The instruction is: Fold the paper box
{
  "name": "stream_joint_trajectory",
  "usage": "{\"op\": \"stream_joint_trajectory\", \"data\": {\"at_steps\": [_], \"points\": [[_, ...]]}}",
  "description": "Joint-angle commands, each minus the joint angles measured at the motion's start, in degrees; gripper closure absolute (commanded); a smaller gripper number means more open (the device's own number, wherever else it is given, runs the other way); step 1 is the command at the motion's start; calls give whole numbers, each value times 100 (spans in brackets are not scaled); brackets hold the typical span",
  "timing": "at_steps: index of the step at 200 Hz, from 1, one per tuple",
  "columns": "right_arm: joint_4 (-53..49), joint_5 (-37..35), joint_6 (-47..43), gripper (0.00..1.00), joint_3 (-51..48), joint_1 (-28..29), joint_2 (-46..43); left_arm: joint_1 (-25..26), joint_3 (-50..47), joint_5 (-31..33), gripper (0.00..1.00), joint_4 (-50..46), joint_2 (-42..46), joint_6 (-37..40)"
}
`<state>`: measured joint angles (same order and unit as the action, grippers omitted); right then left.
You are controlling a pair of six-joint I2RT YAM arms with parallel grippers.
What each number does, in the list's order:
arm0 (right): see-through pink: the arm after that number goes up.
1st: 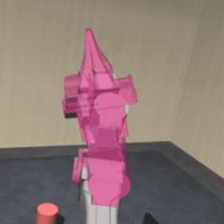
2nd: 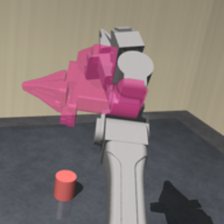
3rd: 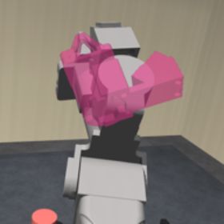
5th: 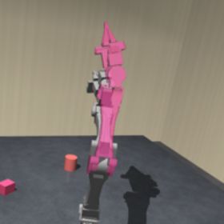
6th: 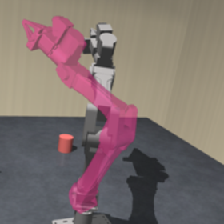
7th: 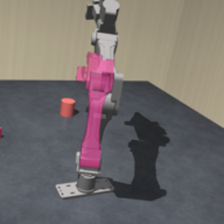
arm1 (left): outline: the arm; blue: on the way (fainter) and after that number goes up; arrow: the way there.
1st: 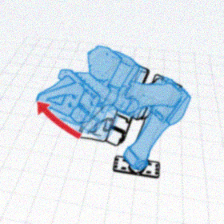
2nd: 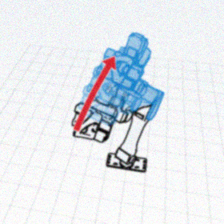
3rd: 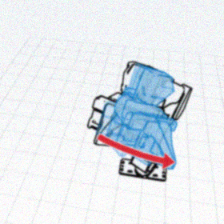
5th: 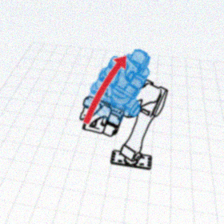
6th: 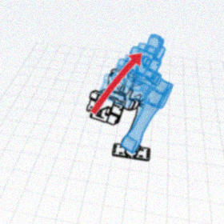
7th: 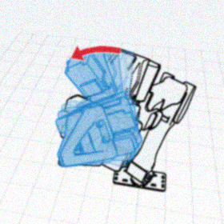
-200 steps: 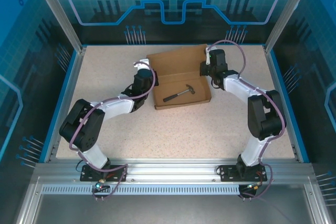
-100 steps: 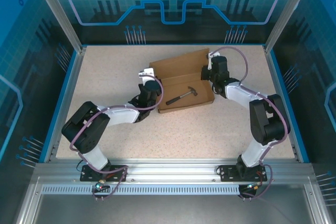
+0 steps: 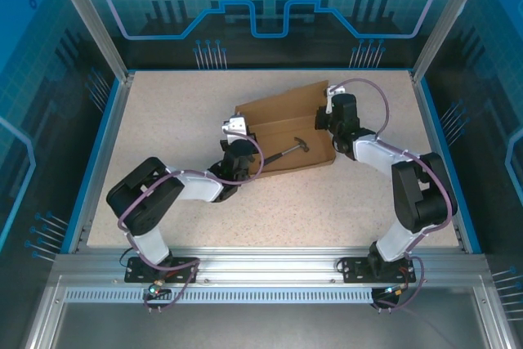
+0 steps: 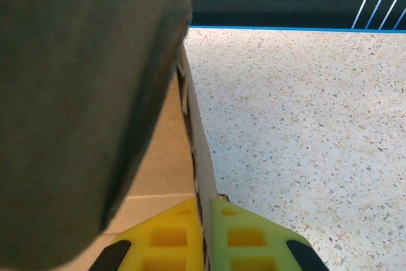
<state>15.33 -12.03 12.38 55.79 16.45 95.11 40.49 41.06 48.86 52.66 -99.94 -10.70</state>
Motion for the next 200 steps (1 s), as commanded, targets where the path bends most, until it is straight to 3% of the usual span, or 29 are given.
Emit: {"op": "stream_joint_trajectory", "data": {"at_steps": [1,153,200], "points": [[172,459,-78,96,-225,183,-164,270,-162,-513,100,332,-226,274],[558,294,-9,96,-1156,209,-711,338,-710,-608,100,1182,-311,667],[435,245,150,96,-1213,251,-742,348,-570,-649,100,765,-159,476]]}}
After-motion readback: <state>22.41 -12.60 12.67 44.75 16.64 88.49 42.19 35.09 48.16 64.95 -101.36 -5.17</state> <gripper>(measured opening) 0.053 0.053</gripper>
